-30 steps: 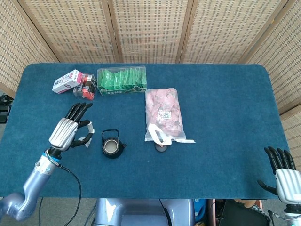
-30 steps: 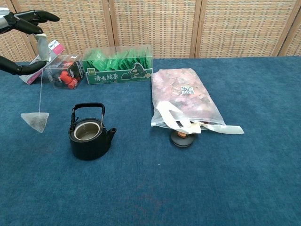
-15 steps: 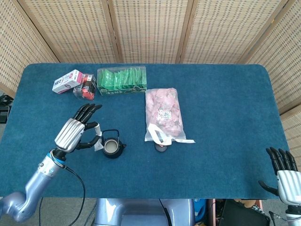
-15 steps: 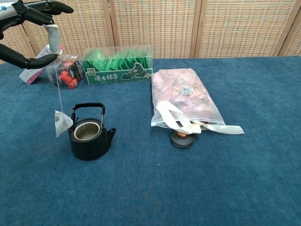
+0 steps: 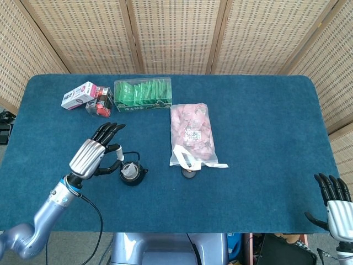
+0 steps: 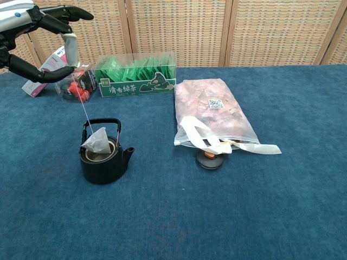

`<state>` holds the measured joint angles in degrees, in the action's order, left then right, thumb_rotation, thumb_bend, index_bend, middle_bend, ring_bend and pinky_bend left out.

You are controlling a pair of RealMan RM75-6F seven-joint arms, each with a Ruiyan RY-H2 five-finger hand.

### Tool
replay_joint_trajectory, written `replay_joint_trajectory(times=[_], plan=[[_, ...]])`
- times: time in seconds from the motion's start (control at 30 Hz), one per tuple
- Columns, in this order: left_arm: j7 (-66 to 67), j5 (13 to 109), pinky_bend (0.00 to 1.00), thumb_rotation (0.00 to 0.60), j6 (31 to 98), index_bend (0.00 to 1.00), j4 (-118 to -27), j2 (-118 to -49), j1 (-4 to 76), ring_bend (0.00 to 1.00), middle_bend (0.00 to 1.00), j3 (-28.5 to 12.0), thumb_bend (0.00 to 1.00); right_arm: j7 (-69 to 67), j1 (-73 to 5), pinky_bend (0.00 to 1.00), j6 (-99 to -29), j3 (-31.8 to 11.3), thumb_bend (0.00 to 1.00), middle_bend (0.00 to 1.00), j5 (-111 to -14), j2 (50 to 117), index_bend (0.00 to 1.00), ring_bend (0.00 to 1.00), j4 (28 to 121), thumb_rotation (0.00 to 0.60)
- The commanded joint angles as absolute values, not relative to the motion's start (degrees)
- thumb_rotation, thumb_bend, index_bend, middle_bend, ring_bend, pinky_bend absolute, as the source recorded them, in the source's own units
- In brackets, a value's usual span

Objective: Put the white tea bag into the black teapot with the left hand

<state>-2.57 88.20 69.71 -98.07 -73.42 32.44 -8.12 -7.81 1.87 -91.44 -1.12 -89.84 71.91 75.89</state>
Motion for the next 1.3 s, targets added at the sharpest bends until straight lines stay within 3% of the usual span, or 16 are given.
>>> replay_joint_trajectory(times=[0.03,0.47,1.03,1.17,1.3], plan=[[-1.5,88.2,0.00,0.600,69.8,0.64,-97.3,-73.9,32.5,0.00,0.08,-7.9,0.48,-7.8,1.9,0.00,-91.3,-1.1,0.10,0.15,-89.8,71.9,0.03,0.00,75.8,0.600],[-0.6,90.2,0.00,0.600,70.2,0.64,-95.8,-73.9,31.1,0.00,0.08,-4.6,0.48,-7.4,1.9,0.00,-91.2,-1.1,0.10,0.15,-89.8,71.8,0.03,0.00,76.2,0.600],[12.2,94.8,0.00,0.600,75.3,0.63,-89.3,-76.1,23.6,0.00,0.07,3.2,0.48,-6.7,2.0,0.00,-91.2,-1.0,0.10,0.15,-89.9,71.6,0.03,0.00,76.9,0.600],[14.3,94.3,0.00,0.600,75.3,0.58,-88.8,-76.6,22.1,0.00,0.05,4.3,0.48,-6.5,2.1,0.00,-91.4,-1.0,0.10,0.15,-90.0,71.4,0.03,0.00,77.2,0.600],[18.1,93.2,0.00,0.600,74.2,0.43,-89.4,-76.4,21.2,0.00,0.01,5.0,0.48,-6.3,2.0,0.00,-91.4,-1.0,0.10,0.15,-90.1,71.4,0.03,0.00,77.3,0.600]])
